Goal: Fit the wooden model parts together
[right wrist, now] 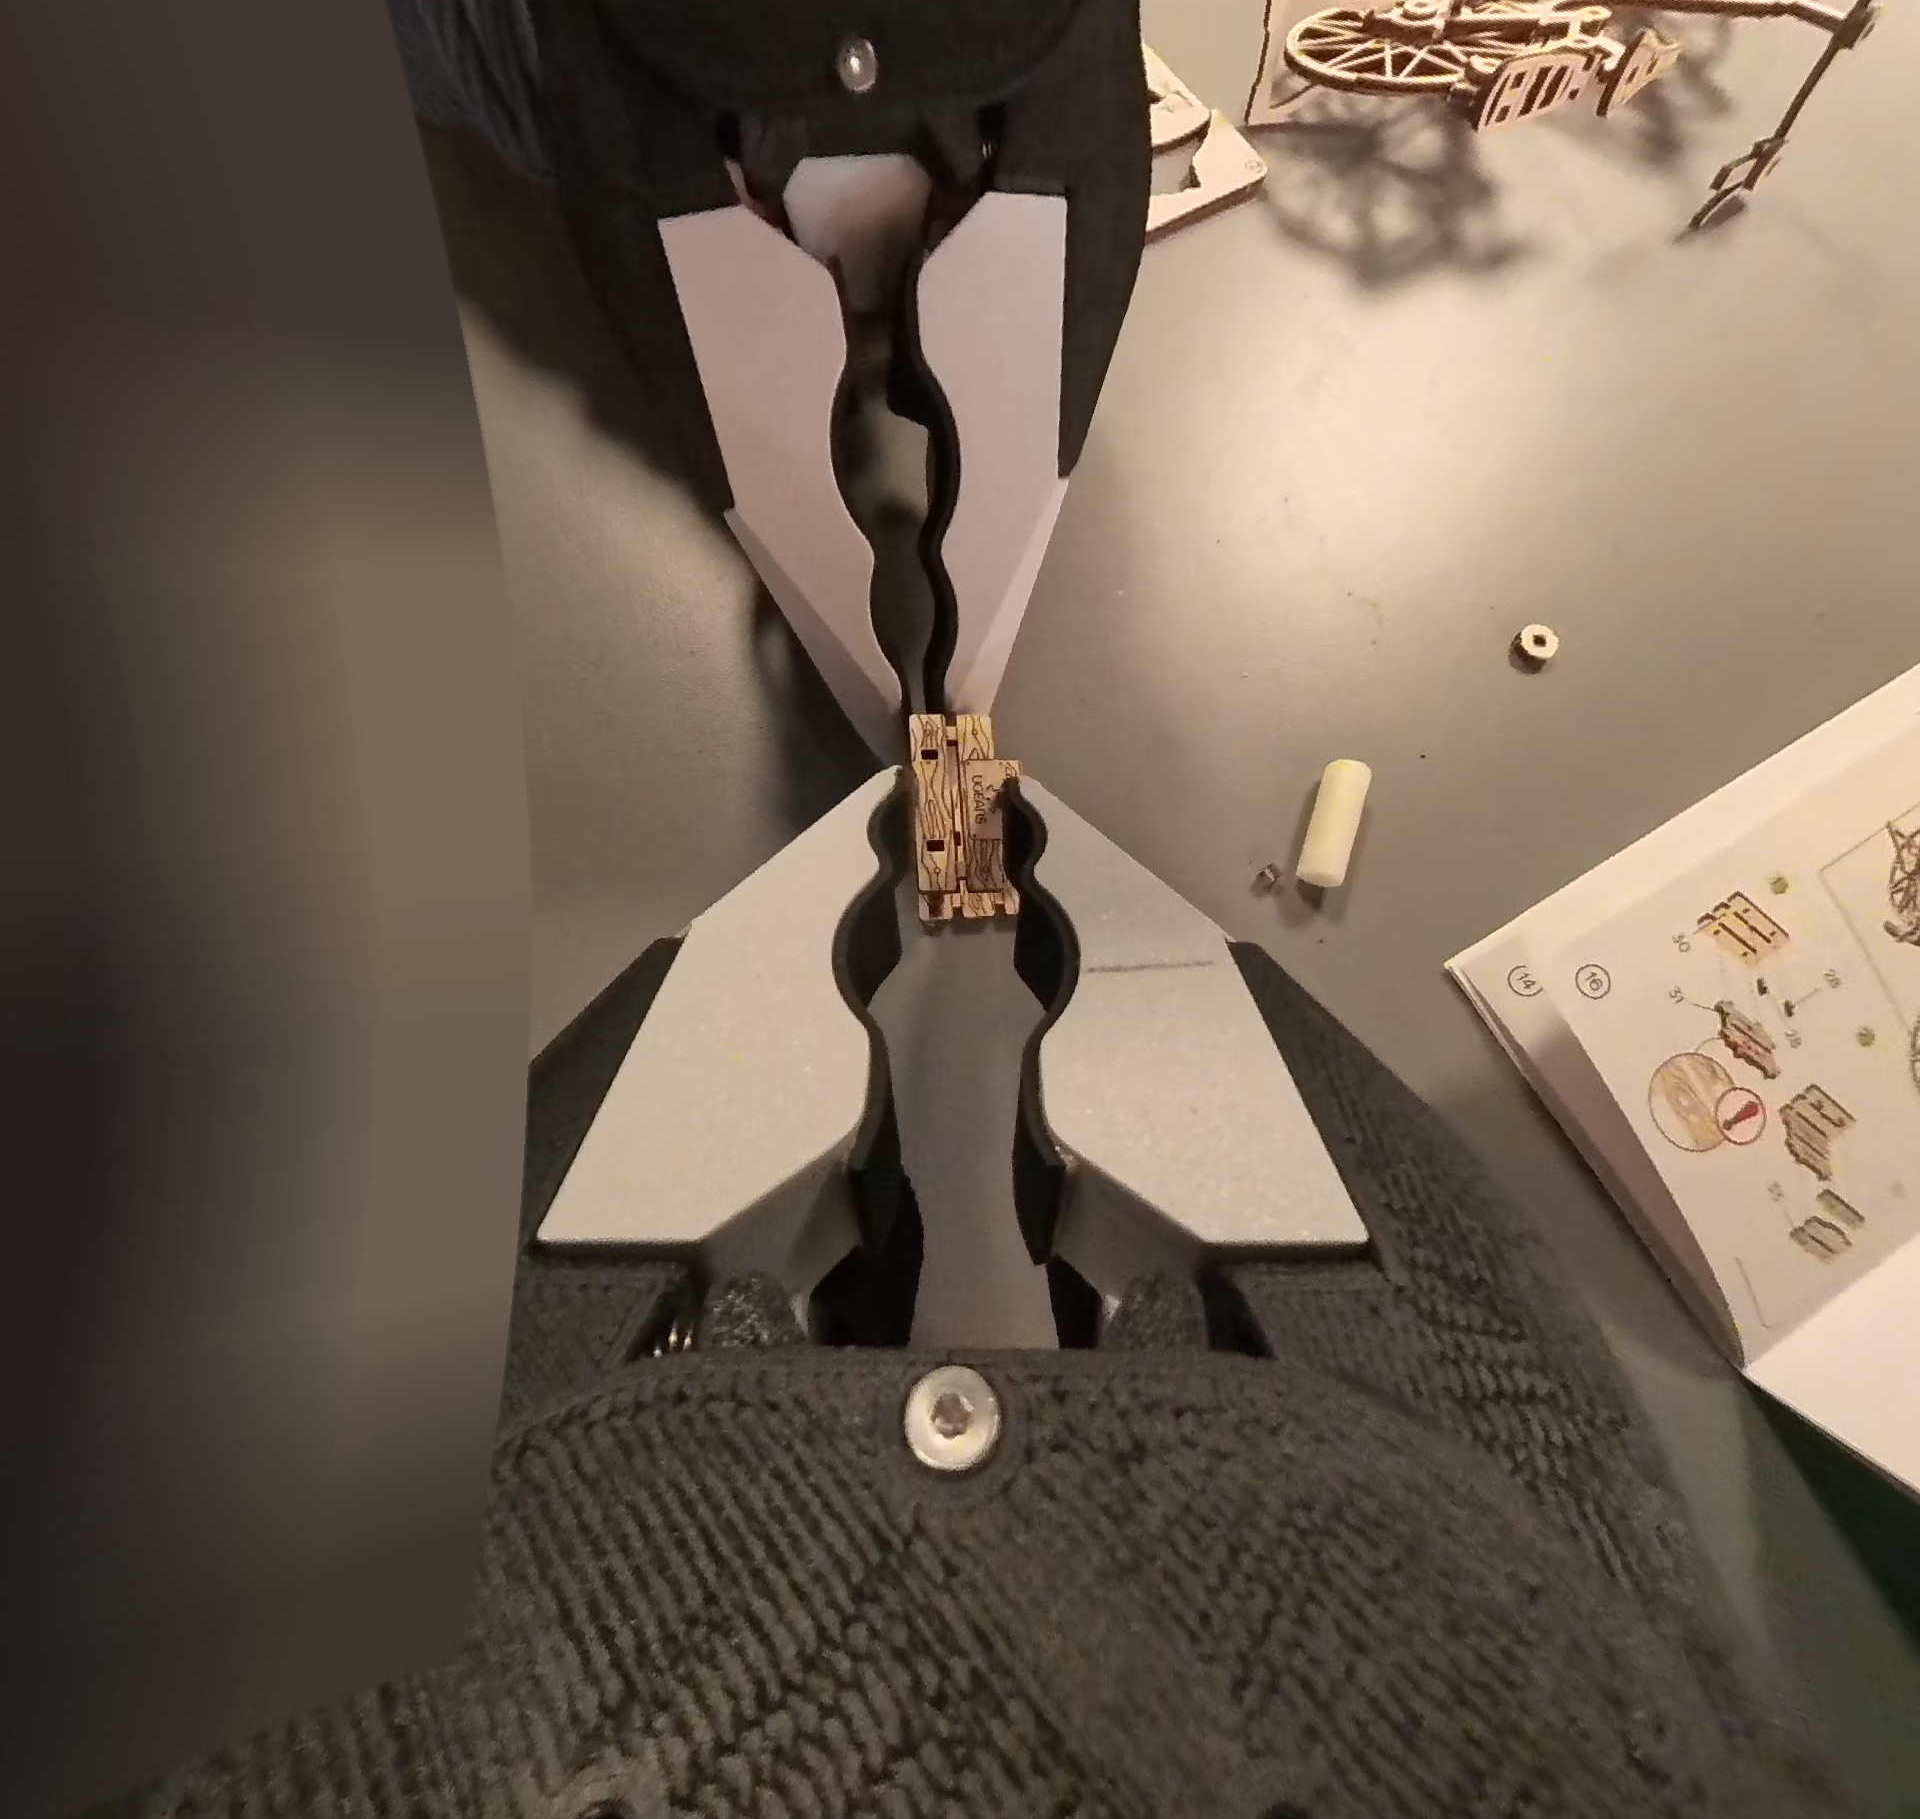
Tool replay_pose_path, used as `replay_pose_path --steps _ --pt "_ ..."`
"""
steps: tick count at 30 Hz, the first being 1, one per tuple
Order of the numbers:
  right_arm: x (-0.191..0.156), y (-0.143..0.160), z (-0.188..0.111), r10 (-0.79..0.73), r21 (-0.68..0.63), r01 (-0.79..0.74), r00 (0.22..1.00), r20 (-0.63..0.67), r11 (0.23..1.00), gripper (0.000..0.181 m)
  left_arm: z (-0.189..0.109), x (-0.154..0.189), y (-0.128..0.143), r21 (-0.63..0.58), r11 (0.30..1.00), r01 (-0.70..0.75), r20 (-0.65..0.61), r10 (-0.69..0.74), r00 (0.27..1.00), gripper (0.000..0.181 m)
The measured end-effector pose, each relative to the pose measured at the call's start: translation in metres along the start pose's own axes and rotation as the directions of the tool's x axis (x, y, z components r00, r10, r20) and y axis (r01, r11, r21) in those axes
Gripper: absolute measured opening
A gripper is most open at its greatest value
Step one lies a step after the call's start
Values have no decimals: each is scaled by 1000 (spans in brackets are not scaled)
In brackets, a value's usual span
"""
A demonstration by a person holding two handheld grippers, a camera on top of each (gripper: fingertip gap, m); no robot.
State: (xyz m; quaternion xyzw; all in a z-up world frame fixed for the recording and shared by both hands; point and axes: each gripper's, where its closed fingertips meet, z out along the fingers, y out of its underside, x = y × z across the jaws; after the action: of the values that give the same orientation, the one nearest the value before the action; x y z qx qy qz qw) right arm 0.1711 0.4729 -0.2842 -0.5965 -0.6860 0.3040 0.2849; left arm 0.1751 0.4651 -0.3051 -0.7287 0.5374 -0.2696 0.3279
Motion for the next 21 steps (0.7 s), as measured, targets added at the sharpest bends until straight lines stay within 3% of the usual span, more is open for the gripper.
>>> replay_pose_path --steps 8,15,21 --pt "0 1 0 -125 -108 120 991 -48 987 16 0 0 0 0 1000 -4 4 4 1000 2" --pt "0 1 0 9 -18 -9 1000 0 1000 16 0 0 0 0 1000 -1 0 1 1000 2" --pt "-1 -1 0 -102 -12 101 993 -60 995 15 0 1 0 0 1000 -5 -2 5 1000 2"
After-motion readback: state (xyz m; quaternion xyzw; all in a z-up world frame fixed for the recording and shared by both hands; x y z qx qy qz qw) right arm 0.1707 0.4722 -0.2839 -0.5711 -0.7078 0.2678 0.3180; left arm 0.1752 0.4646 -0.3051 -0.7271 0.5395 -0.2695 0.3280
